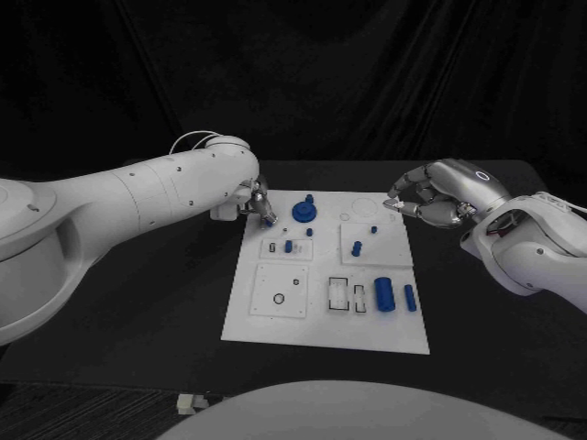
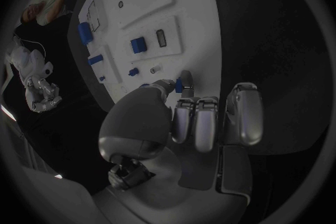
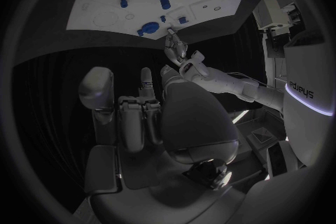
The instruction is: Assemble the parts on the task board
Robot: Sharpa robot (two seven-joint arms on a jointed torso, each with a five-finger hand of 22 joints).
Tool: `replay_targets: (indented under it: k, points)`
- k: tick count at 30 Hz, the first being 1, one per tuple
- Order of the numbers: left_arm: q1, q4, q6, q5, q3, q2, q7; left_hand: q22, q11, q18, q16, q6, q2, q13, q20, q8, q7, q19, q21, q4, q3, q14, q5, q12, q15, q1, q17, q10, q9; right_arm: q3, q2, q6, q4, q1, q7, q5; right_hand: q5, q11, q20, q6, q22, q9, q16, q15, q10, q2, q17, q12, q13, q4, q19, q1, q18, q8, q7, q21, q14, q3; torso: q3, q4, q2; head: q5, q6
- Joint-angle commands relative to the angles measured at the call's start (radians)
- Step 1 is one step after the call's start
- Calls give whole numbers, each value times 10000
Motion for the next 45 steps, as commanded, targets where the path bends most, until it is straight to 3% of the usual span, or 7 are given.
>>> replay_targets:
  k: [1,9,21,30,34,40,45]
  points:
    - [-18,3,54,10,10,10,188,1729,-40,136,26,50,-65,2372,-39,-42,2,-18,-45,-4,88,1057,56,-47,-69,-10,2630,734,12,8,-10,27,7,-20,-140,-26,28,78,34,-4,1109,-15,-51,99,1046,80,2458,25,2628,1,-69,-29,96,-27,51,-46,1005,-26,1,2,1,-4,-2]
    - [-20,43,-14,10,10,-34,296,1775,-44,131,26,111,-181,2391,-44,10,0,6,-53,-22,806,1057,598,-21,-74,-226,2630,756,158,8,8,66,-14,-21,-160,-25,31,79,35,-5,1106,-16,-46,100,1046,86,2466,25,2628,-3,-73,-27,97,-28,50,-61,1007,-25,4,6,-3,23,-2]
    - [6,685,-407,11,11,-468,252,1792,-59,127,26,178,-264,2382,-49,58,-18,25,-39,-71,966,1057,653,-33,-84,-275,2630,748,214,8,5,126,-50,-42,-189,-25,31,79,35,-5,1106,-16,-46,100,1046,86,2466,25,2628,-3,-73,-27,97,-28,50,-61,1007,-25,1,5,1,47,-2]
    - [406,2264,-660,11,12,-1352,-191,1803,-72,126,26,212,-364,2373,-60,94,-31,38,-39,-99,1056,1057,534,-43,-97,-341,2630,741,264,8,-19,189,-80,-57,-218,47,36,81,36,-3,1105,-16,-55,102,1046,101,2453,25,2628,-10,-77,-19,98,-28,48,-71,1004,-18,1,14,-7,36,-2]
    - [645,3280,-1002,11,12,-1889,-448,1802,-81,129,26,206,-401,2377,-66,98,-43,37,-54,-141,1118,1057,485,-37,-105,-335,2630,748,284,8,-17,233,-102,-76,-234,81,38,84,37,4,1095,-15,-60,103,1046,111,2445,25,2628,-14,-88,-13,105,-24,46,-114,1002,-14,2,7,-23,66,-2]
    - [745,4266,-1196,12,9,-2483,-774,1809,-83,130,26,205,-506,2380,-78,109,-39,46,-70,-166,1201,1057,309,-31,-114,-424,2630,755,328,8,-46,255,-84,-92,-255,94,38,84,37,4,1095,-15,-60,103,1046,111,2445,25,2628,-14,-88,-13,105,-24,46,-114,1002,-14,5,8,-15,139,-2]
    - [710,4698,-1436,12,4,-2771,-857,1834,-93,116,26,225,-550,2410,-83,122,-53,89,-12,-193,1223,1057,217,10,-121,-446,2630,792,348,8,-53,247,-77,-104,-255,99,39,85,38,12,1089,-14,-73,105,1046,115,2426,25,2628,-17,-95,-10,109,-21,45,-141,997,-12,7,7,-22,128,-2]
